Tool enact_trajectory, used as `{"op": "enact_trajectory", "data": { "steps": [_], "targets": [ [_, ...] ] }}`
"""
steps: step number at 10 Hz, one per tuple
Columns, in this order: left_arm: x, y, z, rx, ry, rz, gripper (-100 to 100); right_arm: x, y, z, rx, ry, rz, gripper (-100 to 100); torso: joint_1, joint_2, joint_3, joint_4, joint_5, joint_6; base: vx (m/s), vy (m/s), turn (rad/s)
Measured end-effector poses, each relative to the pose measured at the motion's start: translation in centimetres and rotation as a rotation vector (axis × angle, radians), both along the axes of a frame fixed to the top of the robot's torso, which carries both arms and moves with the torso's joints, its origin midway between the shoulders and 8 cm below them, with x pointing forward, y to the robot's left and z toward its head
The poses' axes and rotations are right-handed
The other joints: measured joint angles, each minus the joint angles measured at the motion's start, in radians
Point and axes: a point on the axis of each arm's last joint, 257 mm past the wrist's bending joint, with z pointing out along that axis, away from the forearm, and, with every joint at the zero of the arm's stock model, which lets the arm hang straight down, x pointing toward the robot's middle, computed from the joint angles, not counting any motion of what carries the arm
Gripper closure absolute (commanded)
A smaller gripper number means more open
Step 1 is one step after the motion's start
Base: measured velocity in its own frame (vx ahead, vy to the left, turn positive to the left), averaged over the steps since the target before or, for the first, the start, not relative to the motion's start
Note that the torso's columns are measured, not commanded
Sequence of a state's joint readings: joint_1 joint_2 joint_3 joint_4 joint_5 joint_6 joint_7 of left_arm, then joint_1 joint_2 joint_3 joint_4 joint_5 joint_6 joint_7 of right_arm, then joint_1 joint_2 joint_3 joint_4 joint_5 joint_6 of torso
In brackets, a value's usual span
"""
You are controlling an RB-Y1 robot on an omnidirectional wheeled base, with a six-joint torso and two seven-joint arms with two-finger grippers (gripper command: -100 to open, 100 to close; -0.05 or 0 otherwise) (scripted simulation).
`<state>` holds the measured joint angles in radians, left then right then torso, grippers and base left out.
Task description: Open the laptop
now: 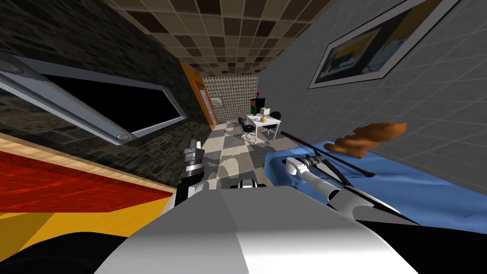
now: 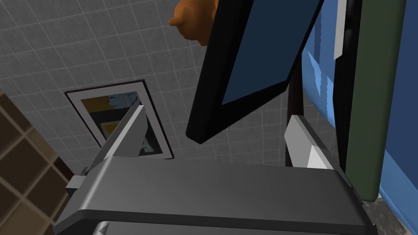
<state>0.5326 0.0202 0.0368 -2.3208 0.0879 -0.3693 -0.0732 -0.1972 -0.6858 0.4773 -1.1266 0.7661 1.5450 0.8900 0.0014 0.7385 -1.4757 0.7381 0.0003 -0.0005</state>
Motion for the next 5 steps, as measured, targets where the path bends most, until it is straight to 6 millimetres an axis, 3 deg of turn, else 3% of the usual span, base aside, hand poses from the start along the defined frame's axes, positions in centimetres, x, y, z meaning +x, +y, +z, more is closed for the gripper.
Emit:
{"op": "enact_trajectory", "data": {
  "steps": [5],
  "targets": [
    [0.00,0.00,0.00,0.000,0.000,0.000,0,-0.01,-0.02,0.00,0.000,0.000,0.000,0,-0.002,-0.001,0.000,0.000,0.000,0.001,0.000,0.000,0.000]
  ]
}}
